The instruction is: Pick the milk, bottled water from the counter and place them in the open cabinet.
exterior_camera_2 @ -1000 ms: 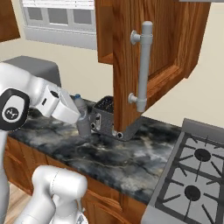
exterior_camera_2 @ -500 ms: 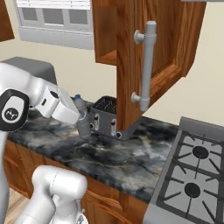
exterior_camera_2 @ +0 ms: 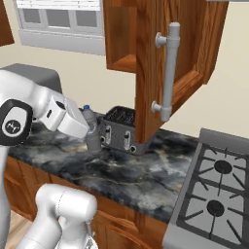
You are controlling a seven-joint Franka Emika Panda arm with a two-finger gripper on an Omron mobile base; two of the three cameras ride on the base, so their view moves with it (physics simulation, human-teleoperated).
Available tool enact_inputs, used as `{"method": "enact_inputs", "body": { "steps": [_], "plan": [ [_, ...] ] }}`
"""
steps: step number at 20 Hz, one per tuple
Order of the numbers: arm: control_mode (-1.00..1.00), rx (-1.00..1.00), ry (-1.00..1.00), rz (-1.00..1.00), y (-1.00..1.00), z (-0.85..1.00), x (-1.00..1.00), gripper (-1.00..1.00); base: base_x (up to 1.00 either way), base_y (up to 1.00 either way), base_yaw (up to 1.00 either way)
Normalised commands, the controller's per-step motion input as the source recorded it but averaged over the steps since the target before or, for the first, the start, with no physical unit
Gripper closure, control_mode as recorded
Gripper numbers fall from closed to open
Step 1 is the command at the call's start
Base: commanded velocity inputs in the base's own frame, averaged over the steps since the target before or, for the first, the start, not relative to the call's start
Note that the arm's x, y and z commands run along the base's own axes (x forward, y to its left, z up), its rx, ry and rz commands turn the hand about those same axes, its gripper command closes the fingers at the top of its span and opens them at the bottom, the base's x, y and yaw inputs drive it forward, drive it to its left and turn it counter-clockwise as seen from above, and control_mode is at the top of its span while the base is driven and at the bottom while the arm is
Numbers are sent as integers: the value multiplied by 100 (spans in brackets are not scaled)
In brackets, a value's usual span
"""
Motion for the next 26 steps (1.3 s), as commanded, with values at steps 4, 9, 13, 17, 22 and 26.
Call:
{"method": "enact_inputs", "body": {
  "steps": [4, 9, 13, 17, 22, 26],
  "plan": [
    [100, 0, 0, 0, 0, 0, 0, 100, -35, 35, -7],
    [100, 0, 0, 0, 0, 0, 0, 100, 4, 22, -7],
    [100, 0, 0, 0, 0, 0, 0, 100, 56, 9, -14],
    [100, 0, 0, 0, 0, 0, 0, 100, 70, 11, -13],
    [100, 0, 0, 0, 0, 0, 0, 100, 77, 14, -10],
    [100, 0, 0, 0, 0, 0, 0, 100, 82, 10, -11]
  ]
}}
